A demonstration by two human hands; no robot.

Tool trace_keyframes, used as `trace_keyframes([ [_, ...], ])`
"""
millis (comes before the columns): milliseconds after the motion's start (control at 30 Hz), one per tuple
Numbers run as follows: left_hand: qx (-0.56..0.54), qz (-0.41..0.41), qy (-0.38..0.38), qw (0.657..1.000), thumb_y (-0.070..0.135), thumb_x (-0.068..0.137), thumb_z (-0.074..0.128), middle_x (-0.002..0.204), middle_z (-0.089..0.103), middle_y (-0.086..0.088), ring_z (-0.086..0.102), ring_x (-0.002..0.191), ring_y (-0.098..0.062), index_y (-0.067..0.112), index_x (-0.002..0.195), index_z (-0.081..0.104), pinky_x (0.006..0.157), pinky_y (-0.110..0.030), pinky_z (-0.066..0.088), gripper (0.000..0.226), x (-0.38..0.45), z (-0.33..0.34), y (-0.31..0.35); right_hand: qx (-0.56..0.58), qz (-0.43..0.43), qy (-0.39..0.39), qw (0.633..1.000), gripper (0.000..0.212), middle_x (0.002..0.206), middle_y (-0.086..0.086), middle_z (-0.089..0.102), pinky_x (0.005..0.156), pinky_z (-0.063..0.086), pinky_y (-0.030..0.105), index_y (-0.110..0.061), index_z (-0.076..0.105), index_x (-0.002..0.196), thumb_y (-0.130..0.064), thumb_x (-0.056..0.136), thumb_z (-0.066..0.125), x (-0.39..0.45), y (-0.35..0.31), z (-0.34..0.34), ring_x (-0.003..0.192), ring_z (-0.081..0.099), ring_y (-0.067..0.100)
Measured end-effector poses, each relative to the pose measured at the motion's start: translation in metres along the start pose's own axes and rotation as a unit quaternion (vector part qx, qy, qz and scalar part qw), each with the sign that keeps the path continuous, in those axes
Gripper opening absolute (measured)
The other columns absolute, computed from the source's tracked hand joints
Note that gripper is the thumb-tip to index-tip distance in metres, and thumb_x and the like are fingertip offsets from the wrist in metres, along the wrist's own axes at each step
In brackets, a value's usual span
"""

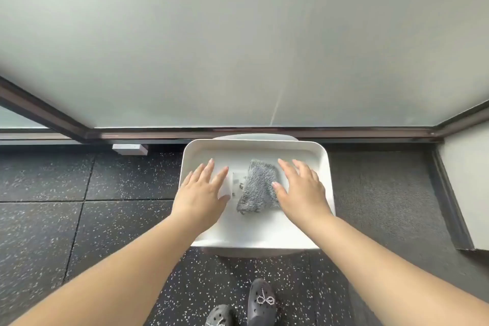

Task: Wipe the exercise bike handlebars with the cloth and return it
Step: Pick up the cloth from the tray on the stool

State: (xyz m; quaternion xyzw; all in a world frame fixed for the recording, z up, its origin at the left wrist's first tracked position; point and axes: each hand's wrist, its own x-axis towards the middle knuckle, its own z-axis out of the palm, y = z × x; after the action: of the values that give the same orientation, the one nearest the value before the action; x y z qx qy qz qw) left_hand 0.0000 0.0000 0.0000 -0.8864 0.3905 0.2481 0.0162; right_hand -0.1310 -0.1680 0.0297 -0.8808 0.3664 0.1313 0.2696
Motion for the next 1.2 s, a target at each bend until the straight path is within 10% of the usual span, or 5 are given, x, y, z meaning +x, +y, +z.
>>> trace_keyframes([
  [367,-0.014,0.001,0.010,1.000,0.056,0.089,0.042,0.158,-0.012,0.004,-0.003,0.144,-0.020,0.047,0.144,0.002,0.107,-0.037,0.032,0.068,0.024,0.024,-0.010,0.034,0.094,0.055,0.994,0.063,0.124,0.008,0.037,0.100,0.035,0.038,-0.035,0.038,0.137,-0.058,0.081,0.055,0.027,-0.032,0.063,0.116,0.038,0.030],
  [633,-0.013,0.010,0.006,1.000,0.054,0.089,0.044,0.158,-0.008,0.004,0.000,0.144,-0.020,0.047,0.144,0.004,0.109,-0.037,0.030,0.068,0.024,0.022,-0.014,0.052,0.092,0.035,0.994,0.046,0.121,0.011,0.051,0.097,0.034,0.038,-0.031,0.047,0.130,-0.034,0.086,0.061,0.039,-0.037,0.067,0.118,0.045,0.032],
  [900,0.018,0.038,0.014,0.999,0.039,0.095,0.041,0.158,0.009,0.001,0.013,0.143,-0.021,0.034,0.147,0.010,0.109,-0.037,0.027,0.061,0.007,-0.022,-0.010,0.196,0.090,0.022,0.976,0.046,0.107,0.008,0.043,0.055,0.039,0.024,-0.031,0.052,0.125,-0.007,0.086,0.051,0.020,-0.029,0.024,0.078,0.052,0.027],
  [1200,0.074,0.067,0.054,0.994,0.038,0.096,0.038,0.157,0.016,0.001,0.021,0.141,-0.024,0.029,0.148,0.012,0.108,-0.038,0.028,0.059,-0.059,-0.111,0.015,0.193,0.052,0.033,0.979,0.049,0.121,0.011,0.047,0.066,0.037,0.022,-0.029,0.053,0.127,-0.002,0.086,0.047,-0.041,-0.033,-0.076,0.072,0.050,0.017],
])
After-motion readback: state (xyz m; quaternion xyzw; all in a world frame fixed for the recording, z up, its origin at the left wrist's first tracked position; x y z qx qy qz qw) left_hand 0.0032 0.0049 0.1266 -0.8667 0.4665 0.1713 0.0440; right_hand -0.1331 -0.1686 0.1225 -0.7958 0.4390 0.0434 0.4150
